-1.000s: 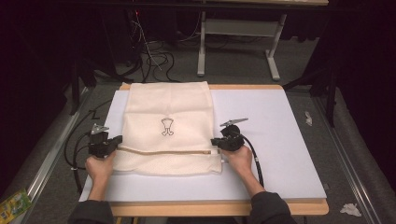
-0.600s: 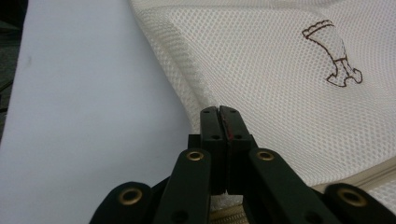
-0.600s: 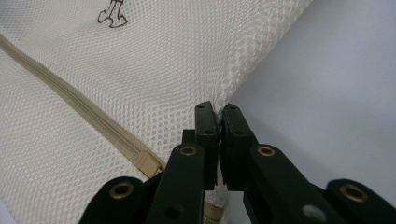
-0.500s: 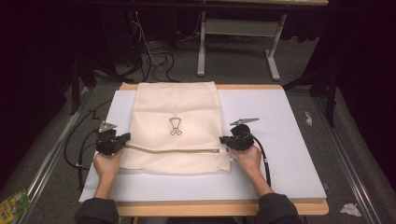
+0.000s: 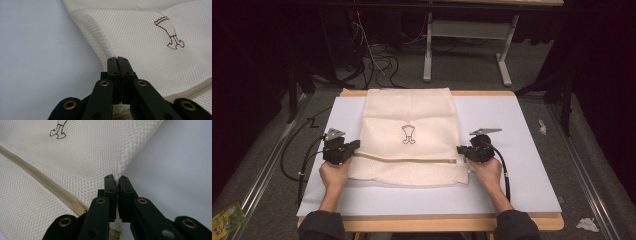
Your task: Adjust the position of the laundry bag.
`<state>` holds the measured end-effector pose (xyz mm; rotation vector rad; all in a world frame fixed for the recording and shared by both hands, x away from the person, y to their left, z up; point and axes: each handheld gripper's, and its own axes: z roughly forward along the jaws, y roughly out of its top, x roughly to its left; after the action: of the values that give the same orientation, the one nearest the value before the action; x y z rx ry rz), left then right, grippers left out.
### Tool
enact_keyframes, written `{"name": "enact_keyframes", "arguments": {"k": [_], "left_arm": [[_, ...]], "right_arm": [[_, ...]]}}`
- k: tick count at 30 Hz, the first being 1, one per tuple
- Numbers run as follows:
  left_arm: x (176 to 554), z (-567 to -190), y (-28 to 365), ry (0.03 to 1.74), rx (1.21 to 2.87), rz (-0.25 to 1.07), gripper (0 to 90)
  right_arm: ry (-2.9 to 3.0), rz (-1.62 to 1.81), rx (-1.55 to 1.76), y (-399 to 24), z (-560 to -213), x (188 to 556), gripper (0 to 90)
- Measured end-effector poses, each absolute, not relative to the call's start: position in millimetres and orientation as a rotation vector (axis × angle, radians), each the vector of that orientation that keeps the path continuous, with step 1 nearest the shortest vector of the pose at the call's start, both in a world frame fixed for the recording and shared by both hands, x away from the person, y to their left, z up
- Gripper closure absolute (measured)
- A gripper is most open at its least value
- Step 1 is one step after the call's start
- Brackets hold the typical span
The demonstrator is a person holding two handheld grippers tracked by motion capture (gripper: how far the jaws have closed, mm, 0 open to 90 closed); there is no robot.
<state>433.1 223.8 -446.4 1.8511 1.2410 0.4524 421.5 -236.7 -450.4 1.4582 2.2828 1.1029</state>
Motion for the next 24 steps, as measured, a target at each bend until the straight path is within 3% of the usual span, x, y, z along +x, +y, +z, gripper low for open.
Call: {"name": "enact_keyframes", "arguments": {"k": [24], "left_arm": [[434.9, -443.8, 190.5, 1.17, 1.848, 0.418, 89.8]], "right_arm": [[2.215, 1.082, 1.501, -272.7, -448.3, 411.3, 88.4]]}}
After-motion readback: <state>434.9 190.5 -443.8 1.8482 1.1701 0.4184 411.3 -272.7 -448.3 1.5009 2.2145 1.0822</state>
